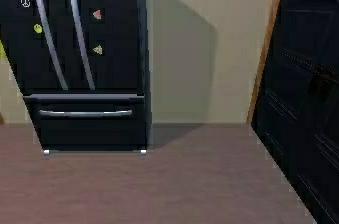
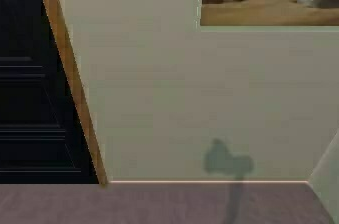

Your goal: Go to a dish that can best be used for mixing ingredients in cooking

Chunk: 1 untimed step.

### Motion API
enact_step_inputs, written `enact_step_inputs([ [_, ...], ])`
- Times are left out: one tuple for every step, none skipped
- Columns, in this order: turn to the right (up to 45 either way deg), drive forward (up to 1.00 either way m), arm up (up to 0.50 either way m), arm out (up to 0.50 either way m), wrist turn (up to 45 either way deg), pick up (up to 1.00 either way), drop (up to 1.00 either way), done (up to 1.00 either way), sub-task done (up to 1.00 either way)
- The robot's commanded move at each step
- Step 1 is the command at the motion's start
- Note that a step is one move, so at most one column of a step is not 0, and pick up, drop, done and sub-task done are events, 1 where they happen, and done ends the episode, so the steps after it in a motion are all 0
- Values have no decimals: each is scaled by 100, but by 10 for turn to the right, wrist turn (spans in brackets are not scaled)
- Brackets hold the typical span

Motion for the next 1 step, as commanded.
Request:
enact_step_inputs([
  [-450,0,0,0,0,0,0,0,0],
])
